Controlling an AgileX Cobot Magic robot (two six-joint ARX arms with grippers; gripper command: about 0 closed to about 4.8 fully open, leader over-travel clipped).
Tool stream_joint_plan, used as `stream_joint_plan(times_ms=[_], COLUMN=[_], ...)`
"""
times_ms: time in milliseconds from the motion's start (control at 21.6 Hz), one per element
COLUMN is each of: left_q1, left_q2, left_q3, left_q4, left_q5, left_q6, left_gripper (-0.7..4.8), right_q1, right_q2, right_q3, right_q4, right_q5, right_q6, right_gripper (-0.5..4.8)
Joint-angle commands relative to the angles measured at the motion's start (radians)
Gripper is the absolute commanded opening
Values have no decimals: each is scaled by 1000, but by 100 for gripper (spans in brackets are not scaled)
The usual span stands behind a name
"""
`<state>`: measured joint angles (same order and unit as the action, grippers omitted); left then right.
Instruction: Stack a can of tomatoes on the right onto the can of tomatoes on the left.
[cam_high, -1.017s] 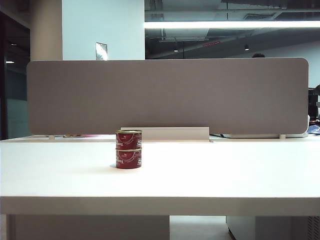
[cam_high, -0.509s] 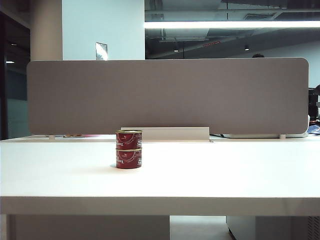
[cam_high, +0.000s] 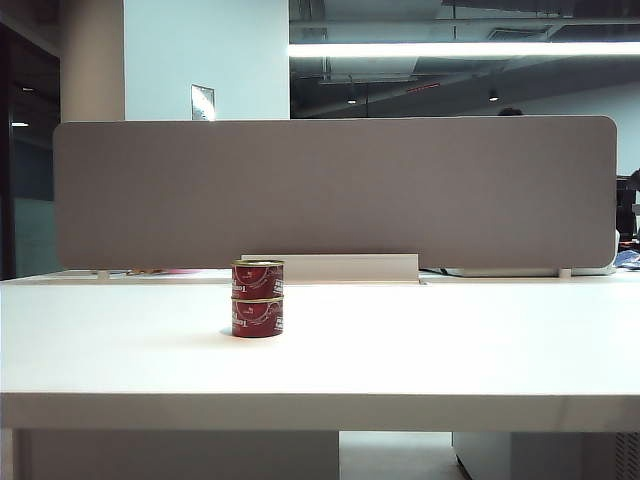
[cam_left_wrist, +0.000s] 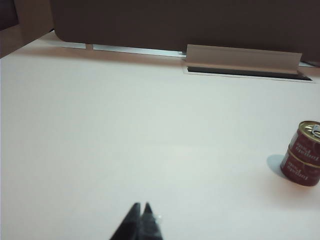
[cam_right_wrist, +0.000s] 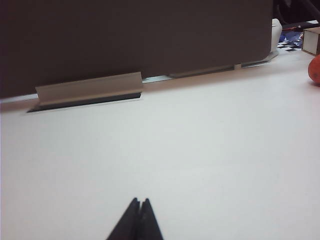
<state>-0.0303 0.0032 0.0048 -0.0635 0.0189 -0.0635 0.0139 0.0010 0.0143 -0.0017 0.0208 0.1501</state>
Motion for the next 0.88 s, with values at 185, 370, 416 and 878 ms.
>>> stream_joint_plan(times_ms=[185,370,416,878], left_q1=[1,1,1,1], left_q2=[1,1,1,1], left_q3=[3,3,3,3], left_q4=[10,10,10,10], left_q5=[4,4,4,4], left_q6=[4,4,4,4], left_gripper=[-6,-6,-6,-6], right_q1=[3,3,3,3], right_q2=[-2,-2,-2,-2], right_q3=[0,-2,-7,-14], right_q4=[-16,-17,-17,-64], right_q5=[2,14,14,33], right_q6=[-28,-71,-94,-99], right_gripper=[-1,-1,-1,-1])
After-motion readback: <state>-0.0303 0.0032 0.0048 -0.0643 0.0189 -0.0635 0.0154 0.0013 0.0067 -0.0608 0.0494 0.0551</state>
